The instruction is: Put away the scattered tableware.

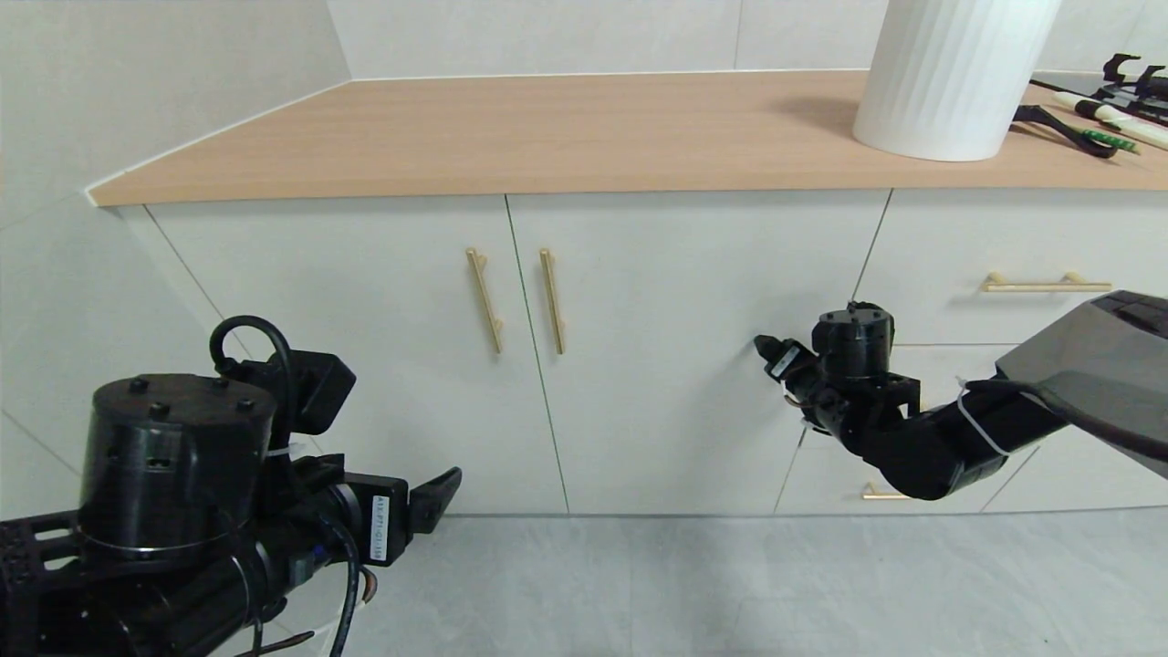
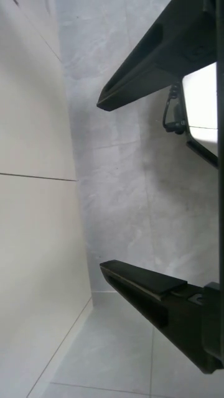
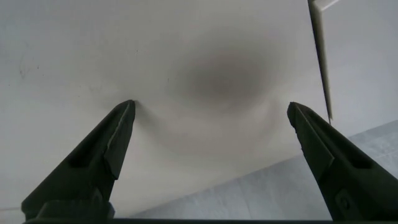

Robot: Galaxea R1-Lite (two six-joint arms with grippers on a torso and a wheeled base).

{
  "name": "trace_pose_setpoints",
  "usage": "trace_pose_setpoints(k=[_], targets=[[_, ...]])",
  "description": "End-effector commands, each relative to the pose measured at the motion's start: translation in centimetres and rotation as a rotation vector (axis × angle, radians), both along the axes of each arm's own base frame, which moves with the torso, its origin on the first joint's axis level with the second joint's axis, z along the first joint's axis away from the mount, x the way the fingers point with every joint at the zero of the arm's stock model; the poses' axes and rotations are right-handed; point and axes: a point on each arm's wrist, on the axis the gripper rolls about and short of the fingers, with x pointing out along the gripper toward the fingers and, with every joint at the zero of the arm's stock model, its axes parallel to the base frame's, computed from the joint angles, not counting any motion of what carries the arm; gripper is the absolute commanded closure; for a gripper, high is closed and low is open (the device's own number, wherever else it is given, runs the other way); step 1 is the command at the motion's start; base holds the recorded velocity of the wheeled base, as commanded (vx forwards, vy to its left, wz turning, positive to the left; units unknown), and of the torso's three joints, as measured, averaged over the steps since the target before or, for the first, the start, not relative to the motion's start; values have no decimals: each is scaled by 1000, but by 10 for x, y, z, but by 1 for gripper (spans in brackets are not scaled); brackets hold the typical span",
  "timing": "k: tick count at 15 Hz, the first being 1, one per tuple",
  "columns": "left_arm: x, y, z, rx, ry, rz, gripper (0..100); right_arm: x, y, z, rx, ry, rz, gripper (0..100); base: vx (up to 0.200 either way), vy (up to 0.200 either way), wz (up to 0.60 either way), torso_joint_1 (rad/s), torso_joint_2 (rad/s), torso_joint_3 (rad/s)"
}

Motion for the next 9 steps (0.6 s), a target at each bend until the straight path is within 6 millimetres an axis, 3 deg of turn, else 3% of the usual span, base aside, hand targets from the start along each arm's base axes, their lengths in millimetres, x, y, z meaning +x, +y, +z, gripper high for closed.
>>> trace_pose_setpoints(k=[1, 5, 9], targets=[[0, 0, 0, 0, 0, 1, 0, -2, 0, 2, 1, -2, 1, 0, 0, 0, 0, 0, 0, 0], [0, 1, 2, -12, -9, 6, 0, -21, -2, 13, -4, -3, 42, 0, 0, 0, 0, 0, 0, 0], [-1, 2, 11, -96, -129, 8, 0, -81, -22, 69, -92, -125, 184, 0, 0, 0, 0, 0, 0, 0]])
